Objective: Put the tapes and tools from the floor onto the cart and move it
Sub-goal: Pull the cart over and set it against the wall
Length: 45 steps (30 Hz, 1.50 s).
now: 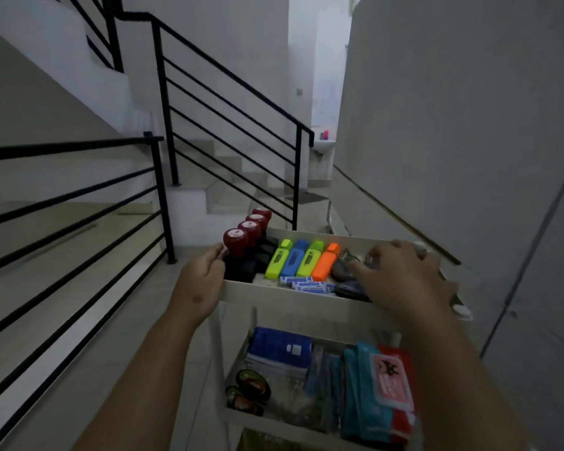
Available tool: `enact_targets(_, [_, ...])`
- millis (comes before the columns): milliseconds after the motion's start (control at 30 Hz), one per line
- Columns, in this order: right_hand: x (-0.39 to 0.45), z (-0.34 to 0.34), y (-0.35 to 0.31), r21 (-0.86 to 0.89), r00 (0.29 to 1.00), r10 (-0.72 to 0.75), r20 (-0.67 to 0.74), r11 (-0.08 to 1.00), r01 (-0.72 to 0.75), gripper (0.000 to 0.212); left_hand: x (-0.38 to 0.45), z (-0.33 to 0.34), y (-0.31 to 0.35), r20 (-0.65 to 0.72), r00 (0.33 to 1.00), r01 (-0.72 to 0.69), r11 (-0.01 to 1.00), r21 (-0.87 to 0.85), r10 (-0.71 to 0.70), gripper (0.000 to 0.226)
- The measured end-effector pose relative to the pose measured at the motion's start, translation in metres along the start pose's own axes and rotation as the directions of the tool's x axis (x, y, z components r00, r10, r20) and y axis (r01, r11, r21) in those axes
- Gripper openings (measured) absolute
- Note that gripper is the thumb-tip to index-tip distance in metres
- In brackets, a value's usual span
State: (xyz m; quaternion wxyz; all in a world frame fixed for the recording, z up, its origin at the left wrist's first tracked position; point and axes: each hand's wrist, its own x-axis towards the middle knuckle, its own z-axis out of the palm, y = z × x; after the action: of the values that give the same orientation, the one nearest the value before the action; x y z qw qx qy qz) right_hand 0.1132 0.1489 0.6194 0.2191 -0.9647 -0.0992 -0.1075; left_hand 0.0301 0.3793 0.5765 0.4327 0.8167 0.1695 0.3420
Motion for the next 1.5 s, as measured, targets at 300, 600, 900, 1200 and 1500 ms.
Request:
enact_targets(300, [0.025,-0.018,0.03,0.126,0.976,-0.077,0.203,0.991,0.052,0.051,0.003,-0.017,0.032,0.188,0.969,0.149,0.985,0.082,-0.162,0.04])
enact_targets(600, [0.022,-0.033,0.042,0.33,0.948,0.152,0.28,0.912,-0.244,0.063,0.016,-0.037,0.061,0.582,0.757,0.356,0.934,0.011,-0.295,0.076])
enact_targets(900, [-0.007,-0.042,0.045,0.544,0.88,0.254,0.401,0.707,-0.452,0.052,0.02,-0.041,0.044,0.602,0.747,0.341,0.94,0.015,-0.281,0.08])
enact_targets(1200, [-0.025,-0.046,0.041,0.675,0.824,0.387,0.414,0.477,-0.563,0.05,0.036,-0.035,0.026,0.726,0.668,0.192,0.981,0.042,-0.162,0.088])
enact_targets(1500, [-0.05,-0.04,0.034,0.766,0.789,0.507,0.347,0.332,-0.55,0.054,0.061,-0.027,0.013,0.826,0.562,0.092,0.996,-0.022,-0.033,0.083])
